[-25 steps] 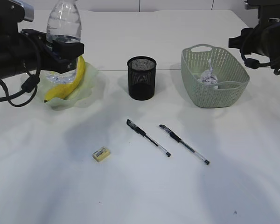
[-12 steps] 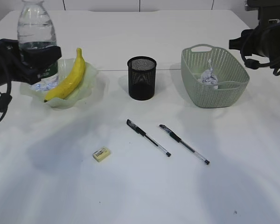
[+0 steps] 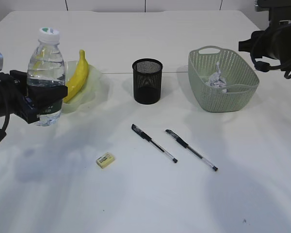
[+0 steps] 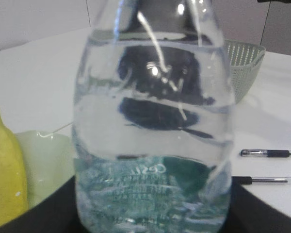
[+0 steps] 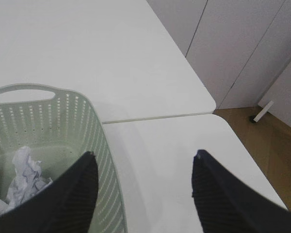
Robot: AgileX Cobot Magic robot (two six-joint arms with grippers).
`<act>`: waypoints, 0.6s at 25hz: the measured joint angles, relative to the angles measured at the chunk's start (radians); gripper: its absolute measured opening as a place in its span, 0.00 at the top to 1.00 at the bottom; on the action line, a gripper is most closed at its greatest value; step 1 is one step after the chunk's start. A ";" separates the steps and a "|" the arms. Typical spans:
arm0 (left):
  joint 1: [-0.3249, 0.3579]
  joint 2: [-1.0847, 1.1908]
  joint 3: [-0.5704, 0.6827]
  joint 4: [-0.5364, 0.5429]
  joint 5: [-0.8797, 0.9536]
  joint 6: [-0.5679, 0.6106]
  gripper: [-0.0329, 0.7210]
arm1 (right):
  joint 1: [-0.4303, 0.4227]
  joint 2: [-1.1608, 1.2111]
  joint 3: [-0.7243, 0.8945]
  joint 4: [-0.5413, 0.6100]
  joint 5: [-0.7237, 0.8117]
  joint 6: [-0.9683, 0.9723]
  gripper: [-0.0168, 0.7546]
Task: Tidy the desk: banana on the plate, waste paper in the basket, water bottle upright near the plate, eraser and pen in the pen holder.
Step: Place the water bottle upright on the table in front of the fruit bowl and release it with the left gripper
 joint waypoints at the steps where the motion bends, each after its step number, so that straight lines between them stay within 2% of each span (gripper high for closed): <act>1: 0.000 0.012 0.000 0.002 0.000 0.000 0.45 | 0.000 0.000 0.000 0.000 0.000 0.000 0.38; 15: 0.000 0.118 0.000 -0.033 0.001 0.120 0.45 | 0.000 0.000 0.000 0.002 -0.003 -0.002 0.38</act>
